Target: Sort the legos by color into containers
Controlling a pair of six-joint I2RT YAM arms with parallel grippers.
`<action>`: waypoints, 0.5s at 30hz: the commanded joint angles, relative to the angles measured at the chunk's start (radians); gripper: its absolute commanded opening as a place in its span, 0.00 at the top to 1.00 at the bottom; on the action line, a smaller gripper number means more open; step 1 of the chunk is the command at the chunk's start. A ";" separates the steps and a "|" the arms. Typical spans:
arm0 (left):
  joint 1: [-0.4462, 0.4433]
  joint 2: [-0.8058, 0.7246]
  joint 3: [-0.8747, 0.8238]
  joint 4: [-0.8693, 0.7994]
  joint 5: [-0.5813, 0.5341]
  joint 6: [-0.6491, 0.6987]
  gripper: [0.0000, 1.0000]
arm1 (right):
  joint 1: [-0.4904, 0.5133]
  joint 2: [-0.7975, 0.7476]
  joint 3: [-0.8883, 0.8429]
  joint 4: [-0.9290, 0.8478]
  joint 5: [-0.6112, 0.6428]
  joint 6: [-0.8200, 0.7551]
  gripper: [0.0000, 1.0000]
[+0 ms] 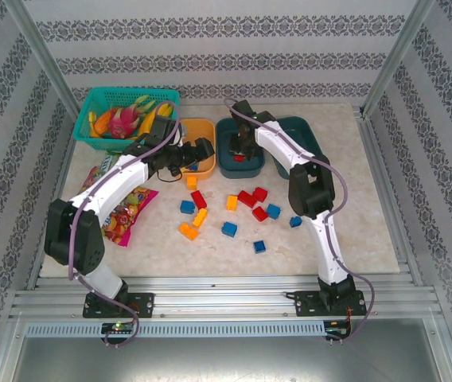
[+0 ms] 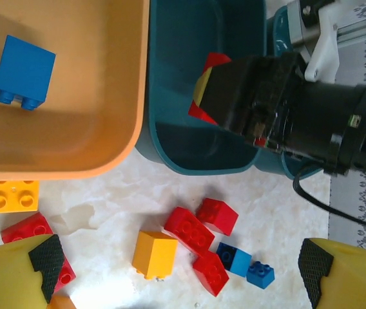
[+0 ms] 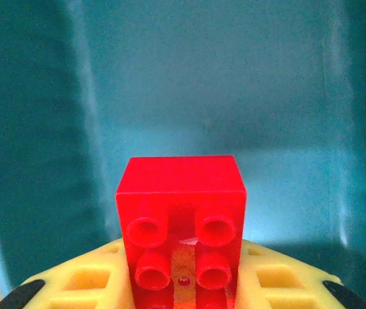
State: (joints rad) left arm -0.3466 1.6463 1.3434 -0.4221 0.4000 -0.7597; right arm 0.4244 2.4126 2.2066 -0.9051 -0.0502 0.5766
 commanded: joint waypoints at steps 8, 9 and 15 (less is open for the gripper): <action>0.027 0.034 0.023 0.003 0.005 0.034 0.06 | -0.025 0.157 0.227 -0.158 -0.046 0.022 0.54; 0.027 0.030 0.023 -0.002 0.003 0.037 0.07 | -0.024 0.149 0.227 -0.164 -0.046 0.020 0.49; 0.027 -0.044 -0.011 -0.051 -0.030 0.046 0.09 | -0.008 -0.009 0.203 -0.149 -0.030 -0.033 0.39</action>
State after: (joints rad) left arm -0.3317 1.6733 1.3422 -0.4286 0.3923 -0.7399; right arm 0.3996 2.5370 2.3917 -1.0355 -0.0841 0.5781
